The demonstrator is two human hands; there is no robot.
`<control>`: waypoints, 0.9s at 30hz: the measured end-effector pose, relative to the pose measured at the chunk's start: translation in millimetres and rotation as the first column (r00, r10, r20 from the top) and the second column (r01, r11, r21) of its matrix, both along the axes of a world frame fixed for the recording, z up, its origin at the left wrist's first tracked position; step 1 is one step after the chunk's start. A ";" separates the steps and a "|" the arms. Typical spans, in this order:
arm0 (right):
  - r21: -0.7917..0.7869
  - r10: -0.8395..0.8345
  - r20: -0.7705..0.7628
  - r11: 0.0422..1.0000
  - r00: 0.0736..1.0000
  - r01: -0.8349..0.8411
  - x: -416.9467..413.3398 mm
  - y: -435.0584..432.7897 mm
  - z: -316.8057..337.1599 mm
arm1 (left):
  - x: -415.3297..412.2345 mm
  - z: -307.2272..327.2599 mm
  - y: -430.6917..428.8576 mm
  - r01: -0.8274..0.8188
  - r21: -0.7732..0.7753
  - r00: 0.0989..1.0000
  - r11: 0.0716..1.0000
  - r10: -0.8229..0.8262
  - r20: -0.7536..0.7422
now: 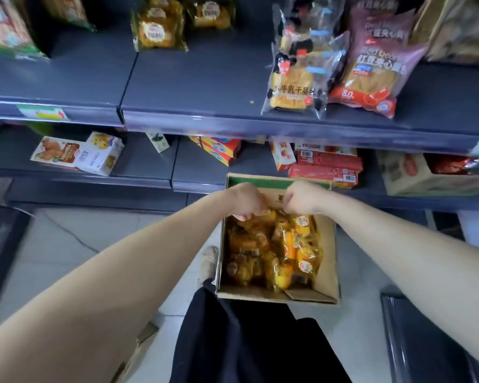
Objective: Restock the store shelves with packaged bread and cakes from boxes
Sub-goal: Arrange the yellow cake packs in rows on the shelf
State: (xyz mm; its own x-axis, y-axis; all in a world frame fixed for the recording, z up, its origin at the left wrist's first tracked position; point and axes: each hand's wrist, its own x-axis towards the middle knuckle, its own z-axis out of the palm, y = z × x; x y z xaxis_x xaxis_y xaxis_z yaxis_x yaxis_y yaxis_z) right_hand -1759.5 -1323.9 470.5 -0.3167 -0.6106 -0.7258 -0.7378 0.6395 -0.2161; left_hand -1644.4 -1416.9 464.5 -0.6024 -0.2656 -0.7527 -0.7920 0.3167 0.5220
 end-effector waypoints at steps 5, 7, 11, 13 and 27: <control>0.013 -0.175 -0.031 0.984 0.984 0.176 -15.3 42.8 -50.1 | 5.4 -59.6 19.3 0.007 -0.208 0.998 0.978 0.005 0.059; 0.026 -0.282 0.001 0.959 0.959 0.282 -19.4 53.3 -72.1 | 4.8 -78.9 19.8 -0.020 -0.232 0.995 0.973 0.042 0.089; 0.039 -0.547 0.072 0.837 0.834 0.546 -20.4 60.0 -115.3 | 0.2 -108.8 11.9 -0.094 -0.221 0.988 0.971 0.118 0.101; 0.040 -0.640 0.110 0.768 0.761 0.640 -20.2 60.5 -132.4 | -3.4 -121.9 9.0 -0.094 -0.217 0.986 0.972 0.120 0.114; 0.062 -0.712 0.313 0.675 0.628 0.735 -18.5 54.5 -135.1 | -19.6 -109.6 6.0 -0.171 -0.194 0.984 0.966 0.179 0.023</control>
